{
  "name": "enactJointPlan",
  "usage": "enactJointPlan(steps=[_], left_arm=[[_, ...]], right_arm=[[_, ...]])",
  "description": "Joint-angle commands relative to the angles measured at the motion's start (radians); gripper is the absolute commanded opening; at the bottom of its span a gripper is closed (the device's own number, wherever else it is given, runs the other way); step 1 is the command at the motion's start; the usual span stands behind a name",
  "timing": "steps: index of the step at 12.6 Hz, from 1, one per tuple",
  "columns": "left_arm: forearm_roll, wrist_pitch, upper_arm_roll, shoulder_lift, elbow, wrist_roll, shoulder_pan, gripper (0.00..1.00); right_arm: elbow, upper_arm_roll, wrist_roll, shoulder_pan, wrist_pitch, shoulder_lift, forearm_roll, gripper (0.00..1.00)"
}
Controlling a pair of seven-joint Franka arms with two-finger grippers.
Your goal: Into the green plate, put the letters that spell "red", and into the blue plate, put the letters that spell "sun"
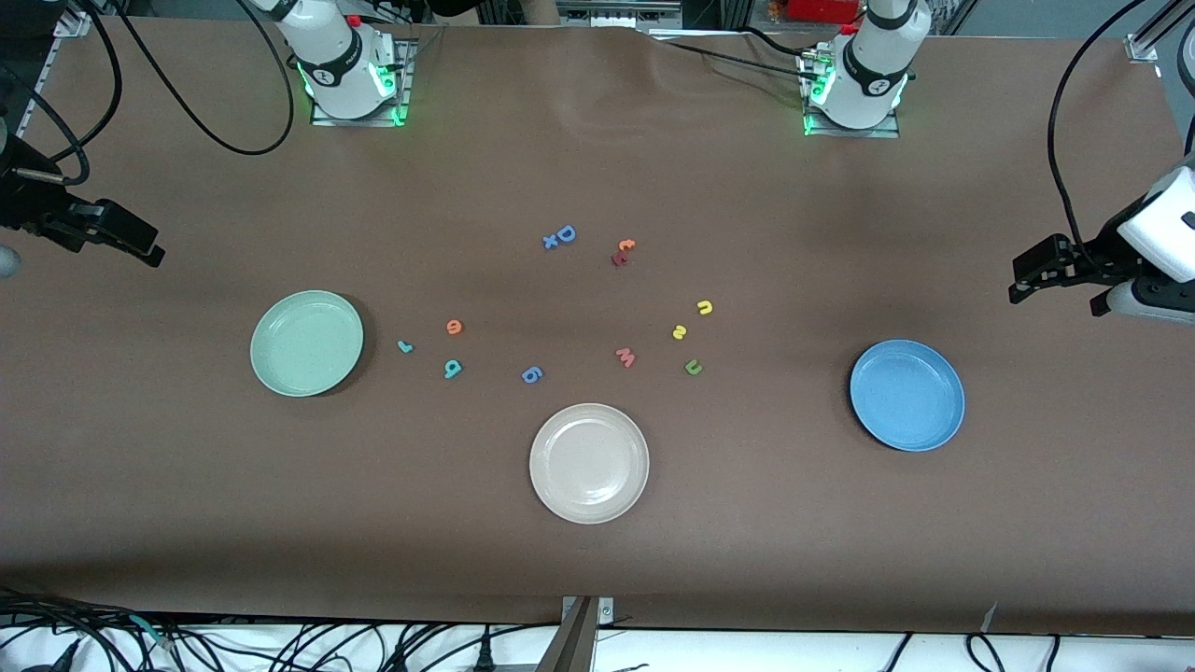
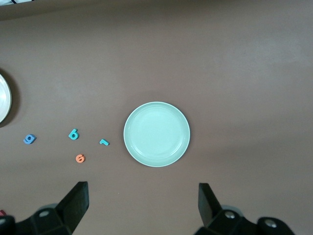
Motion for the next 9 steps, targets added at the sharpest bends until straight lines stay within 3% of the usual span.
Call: enactJointPlan(steps=[1,9], left_arm=[[-0.027,-0.011,0.007,-0.025,-0.021,-0.026,0.006,1.00],[-0.028,-0.016,0.016,-0.025,-0.024,-0.034,0.018,1.00]], right_arm=[[-0.003,0.007,-0.004,-0.002,-0.006,-0.006,-0.016,0.99],[-0.004,0.005,-0.006,-0.003,-0.006,-0.004,-0.022,1.00]])
